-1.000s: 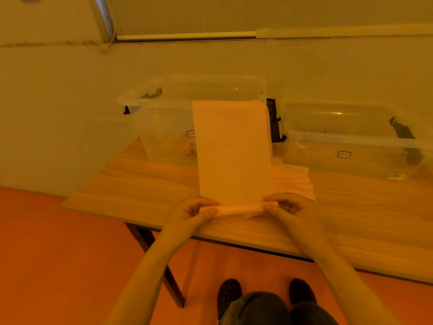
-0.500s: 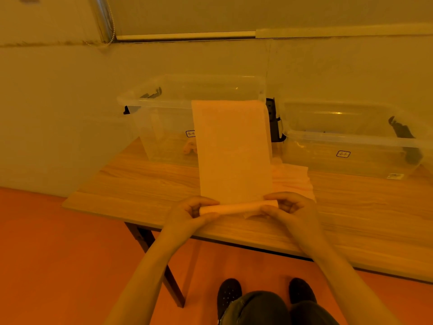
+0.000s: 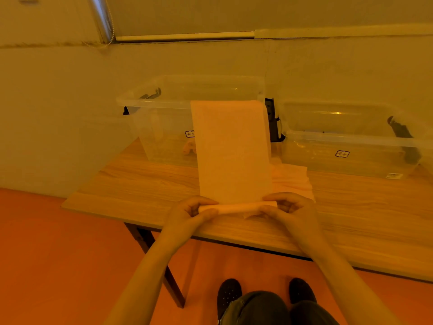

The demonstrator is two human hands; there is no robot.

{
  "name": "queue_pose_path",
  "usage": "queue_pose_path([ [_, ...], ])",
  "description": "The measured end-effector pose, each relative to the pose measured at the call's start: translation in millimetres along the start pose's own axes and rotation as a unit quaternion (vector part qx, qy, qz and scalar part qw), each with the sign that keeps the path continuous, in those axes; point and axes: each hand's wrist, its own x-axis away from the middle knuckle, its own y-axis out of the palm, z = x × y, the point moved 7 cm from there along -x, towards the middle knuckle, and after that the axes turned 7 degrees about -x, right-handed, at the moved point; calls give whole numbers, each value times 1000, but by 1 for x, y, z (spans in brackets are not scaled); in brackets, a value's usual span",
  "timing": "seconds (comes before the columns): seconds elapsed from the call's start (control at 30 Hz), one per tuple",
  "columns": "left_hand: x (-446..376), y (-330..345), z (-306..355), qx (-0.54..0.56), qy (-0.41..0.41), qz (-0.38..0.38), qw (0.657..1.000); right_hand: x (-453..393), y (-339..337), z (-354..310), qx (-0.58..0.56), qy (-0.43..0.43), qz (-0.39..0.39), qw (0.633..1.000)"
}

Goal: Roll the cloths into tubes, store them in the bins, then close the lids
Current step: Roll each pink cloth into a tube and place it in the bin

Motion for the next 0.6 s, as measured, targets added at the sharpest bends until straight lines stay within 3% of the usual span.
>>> queue_pose_path([
  [0.6,-1,-1,-1,10,-3,4,1000,0,5,3,34,10,-34,999],
])
